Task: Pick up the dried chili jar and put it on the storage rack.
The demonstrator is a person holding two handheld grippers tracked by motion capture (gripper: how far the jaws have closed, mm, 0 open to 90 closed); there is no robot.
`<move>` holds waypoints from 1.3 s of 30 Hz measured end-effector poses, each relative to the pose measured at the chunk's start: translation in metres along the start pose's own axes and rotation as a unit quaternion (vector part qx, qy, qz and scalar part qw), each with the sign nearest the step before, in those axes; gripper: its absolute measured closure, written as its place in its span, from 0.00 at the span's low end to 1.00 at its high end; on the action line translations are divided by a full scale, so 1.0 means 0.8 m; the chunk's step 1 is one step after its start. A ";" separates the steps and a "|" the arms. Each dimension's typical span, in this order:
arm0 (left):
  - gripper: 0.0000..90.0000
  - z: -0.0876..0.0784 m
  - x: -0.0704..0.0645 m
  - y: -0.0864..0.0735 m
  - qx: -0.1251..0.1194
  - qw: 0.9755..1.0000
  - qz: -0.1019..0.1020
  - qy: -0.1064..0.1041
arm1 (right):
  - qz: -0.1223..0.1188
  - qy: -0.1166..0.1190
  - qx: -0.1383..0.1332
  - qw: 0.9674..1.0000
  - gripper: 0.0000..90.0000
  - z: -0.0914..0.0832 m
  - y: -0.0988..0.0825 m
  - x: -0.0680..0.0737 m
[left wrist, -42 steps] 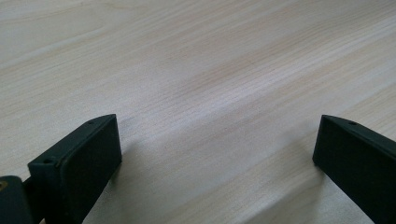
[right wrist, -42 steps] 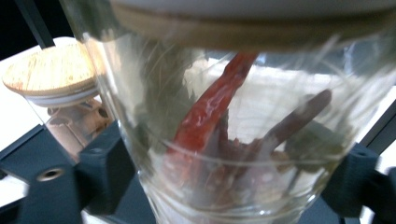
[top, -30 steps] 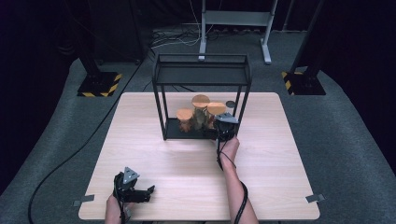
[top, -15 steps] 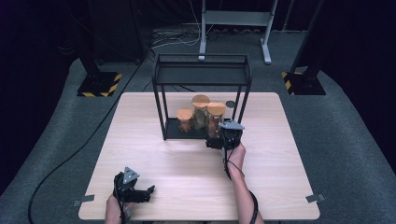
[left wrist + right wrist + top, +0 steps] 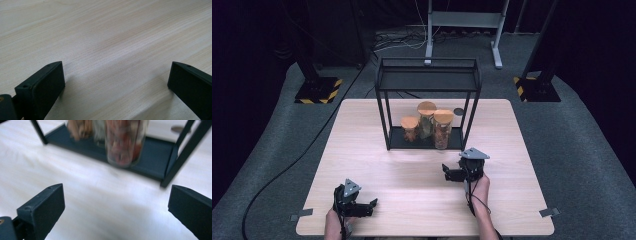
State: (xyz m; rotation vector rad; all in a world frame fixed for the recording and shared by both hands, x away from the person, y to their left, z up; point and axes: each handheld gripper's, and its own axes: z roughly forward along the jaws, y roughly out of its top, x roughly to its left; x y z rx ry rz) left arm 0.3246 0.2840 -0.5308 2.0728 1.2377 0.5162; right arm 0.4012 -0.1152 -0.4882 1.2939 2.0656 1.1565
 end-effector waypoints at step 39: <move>0.00 0.000 0.000 0.000 0.000 1.000 -0.001 0.001 | -0.020 -0.018 0.090 0.996 0.01 -0.053 -0.097 0.002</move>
